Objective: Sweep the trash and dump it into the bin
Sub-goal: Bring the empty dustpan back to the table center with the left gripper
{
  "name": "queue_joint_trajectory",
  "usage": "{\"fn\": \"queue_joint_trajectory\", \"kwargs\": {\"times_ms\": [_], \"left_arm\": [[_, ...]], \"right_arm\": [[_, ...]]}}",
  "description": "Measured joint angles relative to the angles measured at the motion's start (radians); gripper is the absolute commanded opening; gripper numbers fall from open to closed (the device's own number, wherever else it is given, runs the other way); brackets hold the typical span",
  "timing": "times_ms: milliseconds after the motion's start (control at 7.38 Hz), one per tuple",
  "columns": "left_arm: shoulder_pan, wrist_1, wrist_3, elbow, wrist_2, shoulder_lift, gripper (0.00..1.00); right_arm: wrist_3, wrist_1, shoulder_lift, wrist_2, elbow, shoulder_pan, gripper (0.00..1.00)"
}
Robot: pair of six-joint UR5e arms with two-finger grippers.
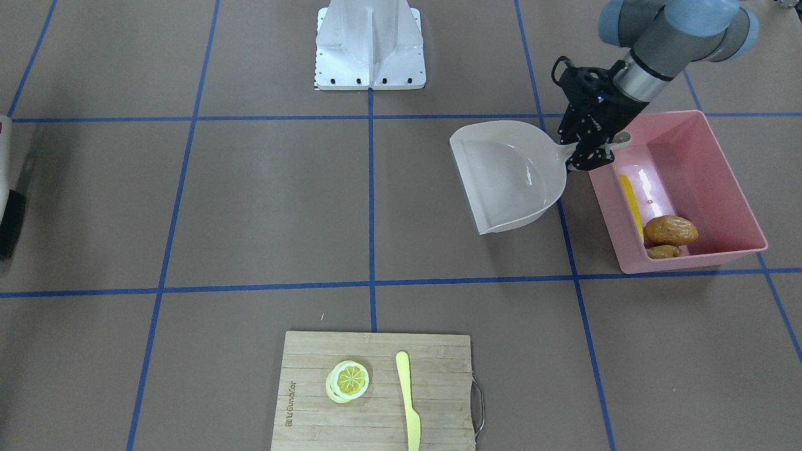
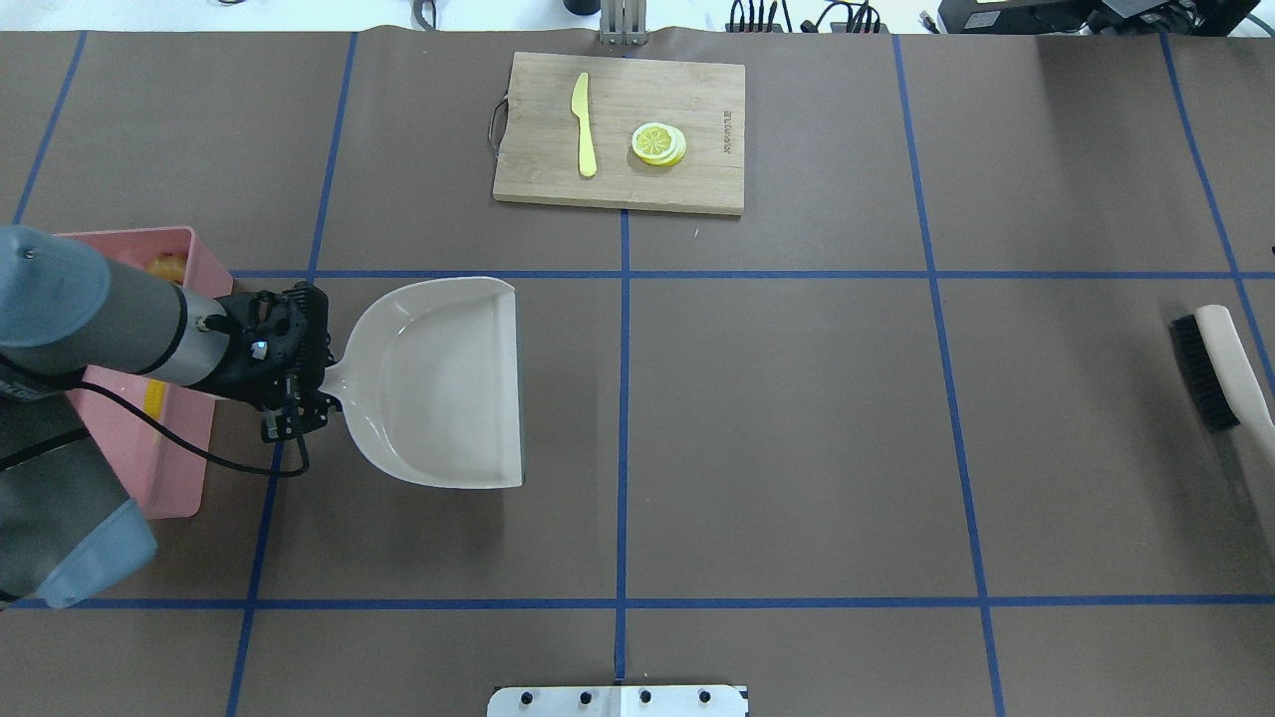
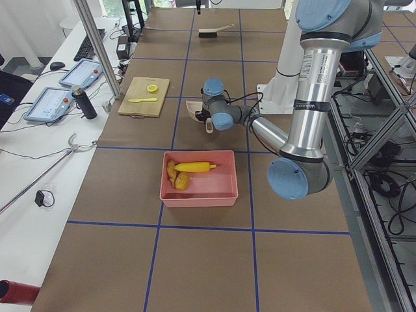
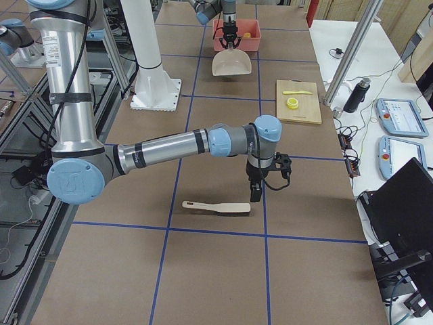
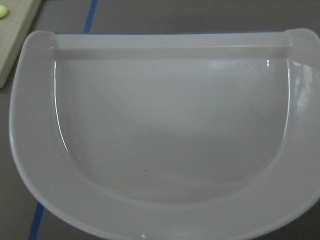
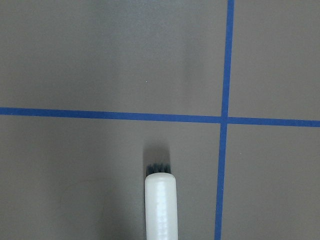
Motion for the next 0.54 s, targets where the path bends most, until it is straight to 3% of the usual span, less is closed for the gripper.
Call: {"fn": "queue_joint_trajectory", "kwargs": {"times_ms": [542], "left_arm": [[0.034, 0.005, 0.004, 0.151, -0.004, -0.162, 0.00]], "right_arm": [[0.000, 0.003, 0.008, 0.001, -0.004, 0.001, 1.00]]}}
